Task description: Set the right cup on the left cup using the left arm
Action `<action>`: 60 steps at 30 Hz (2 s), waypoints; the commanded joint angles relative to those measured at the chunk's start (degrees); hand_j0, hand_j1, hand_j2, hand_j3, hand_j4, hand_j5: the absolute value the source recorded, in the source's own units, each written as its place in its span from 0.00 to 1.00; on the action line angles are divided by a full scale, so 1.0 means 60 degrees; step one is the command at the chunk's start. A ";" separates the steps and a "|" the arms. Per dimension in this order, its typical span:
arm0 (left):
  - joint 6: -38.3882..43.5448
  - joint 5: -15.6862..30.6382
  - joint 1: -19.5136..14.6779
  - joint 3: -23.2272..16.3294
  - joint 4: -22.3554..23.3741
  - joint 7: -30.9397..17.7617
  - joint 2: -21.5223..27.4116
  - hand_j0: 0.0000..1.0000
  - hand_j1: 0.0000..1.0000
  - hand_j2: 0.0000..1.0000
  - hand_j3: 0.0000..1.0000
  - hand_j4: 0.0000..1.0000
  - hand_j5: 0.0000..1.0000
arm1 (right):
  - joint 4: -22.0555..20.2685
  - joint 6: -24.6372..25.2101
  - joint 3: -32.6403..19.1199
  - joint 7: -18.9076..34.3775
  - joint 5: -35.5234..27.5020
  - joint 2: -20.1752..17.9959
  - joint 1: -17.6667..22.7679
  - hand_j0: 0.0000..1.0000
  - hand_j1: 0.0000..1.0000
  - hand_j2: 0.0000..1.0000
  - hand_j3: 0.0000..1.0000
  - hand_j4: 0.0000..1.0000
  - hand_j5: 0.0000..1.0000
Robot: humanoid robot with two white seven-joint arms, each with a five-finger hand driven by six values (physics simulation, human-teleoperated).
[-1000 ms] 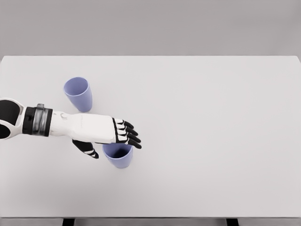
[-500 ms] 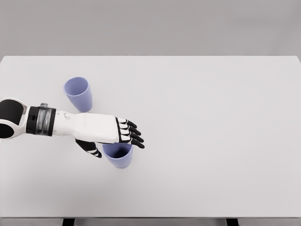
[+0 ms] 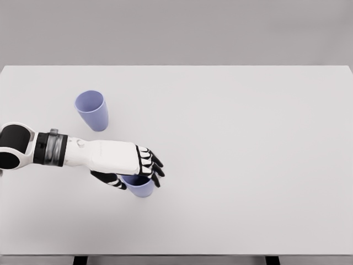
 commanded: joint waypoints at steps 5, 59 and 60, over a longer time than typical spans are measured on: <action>-0.0008 0.0050 0.0117 0.0209 -0.0029 -0.0017 0.0045 0.44 0.44 0.44 0.44 0.44 0.44 | 0.0001 -0.0001 0.0003 0.0002 0.0002 0.0000 0.0000 1.00 1.00 1.00 1.00 1.00 1.00; -0.0008 0.3156 -0.2607 0.0474 0.1875 -0.0397 0.1613 0.43 0.43 0.43 0.43 0.43 0.43 | 0.0001 -0.0001 0.0003 0.0002 0.0002 0.0000 0.0000 1.00 1.00 1.00 1.00 1.00 1.00; -0.0008 0.3156 -0.2739 0.0430 0.1992 -0.0529 0.1569 0.43 0.43 0.43 0.43 0.43 0.43 | 0.0001 -0.0001 0.0003 0.0002 0.0002 0.0000 0.0000 1.00 1.00 1.00 1.00 1.00 1.00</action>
